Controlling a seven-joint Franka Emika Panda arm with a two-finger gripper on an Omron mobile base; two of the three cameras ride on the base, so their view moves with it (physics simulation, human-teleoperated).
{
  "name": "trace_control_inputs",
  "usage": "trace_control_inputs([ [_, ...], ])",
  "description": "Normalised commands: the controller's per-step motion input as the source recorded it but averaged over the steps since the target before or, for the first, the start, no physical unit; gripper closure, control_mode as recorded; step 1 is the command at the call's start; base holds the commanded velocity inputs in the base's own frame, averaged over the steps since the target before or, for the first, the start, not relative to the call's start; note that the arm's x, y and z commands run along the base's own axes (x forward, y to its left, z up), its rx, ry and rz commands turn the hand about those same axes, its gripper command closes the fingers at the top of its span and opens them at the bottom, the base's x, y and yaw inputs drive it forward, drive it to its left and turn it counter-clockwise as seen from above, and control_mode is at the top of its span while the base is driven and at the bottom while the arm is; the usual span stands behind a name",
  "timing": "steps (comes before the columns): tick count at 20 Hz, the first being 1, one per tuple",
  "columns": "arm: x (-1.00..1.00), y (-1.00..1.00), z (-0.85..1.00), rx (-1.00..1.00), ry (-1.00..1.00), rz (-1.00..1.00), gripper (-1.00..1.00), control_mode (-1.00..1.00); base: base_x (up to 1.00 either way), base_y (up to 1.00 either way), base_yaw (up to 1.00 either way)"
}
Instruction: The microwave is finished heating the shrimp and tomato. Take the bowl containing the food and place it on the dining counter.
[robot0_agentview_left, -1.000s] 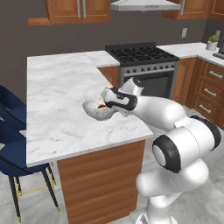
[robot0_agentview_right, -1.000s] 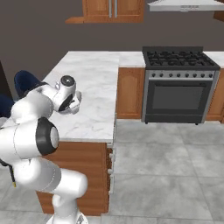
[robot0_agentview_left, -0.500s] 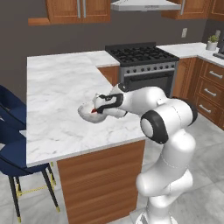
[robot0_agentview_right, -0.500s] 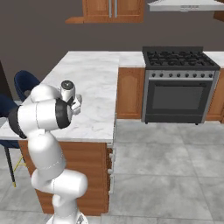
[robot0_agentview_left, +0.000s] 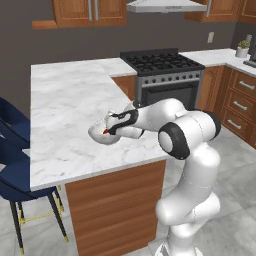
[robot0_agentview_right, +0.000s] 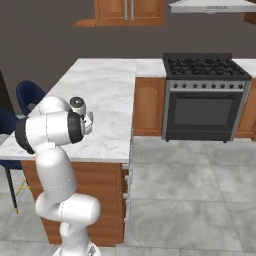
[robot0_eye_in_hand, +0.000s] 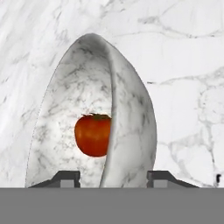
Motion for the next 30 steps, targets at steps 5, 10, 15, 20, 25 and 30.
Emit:
trace_control_inputs([
  [5,-0.07,-0.14,0.44,0.00,0.00,0.00,-1.00,-1.00,0.00,0.00,0.00],
  [10,-0.36,-0.17,0.90,0.01,-0.01,0.00,-1.00,-1.00,0.00,0.00,0.00],
  [15,-0.77,-0.04,1.00,0.00,-0.07,0.00,-1.00,-1.00,0.00,0.00,0.00],
  [20,-1.00,0.00,1.00,0.00,-0.21,0.05,-1.00,-1.00,0.00,0.00,0.00],
  [25,-1.00,0.00,0.85,0.00,-0.28,0.10,-1.00,-1.00,0.00,0.00,0.00],
  [30,-0.60,-0.18,0.17,0.06,-0.19,0.03,-1.00,-1.00,0.00,0.00,0.00],
])
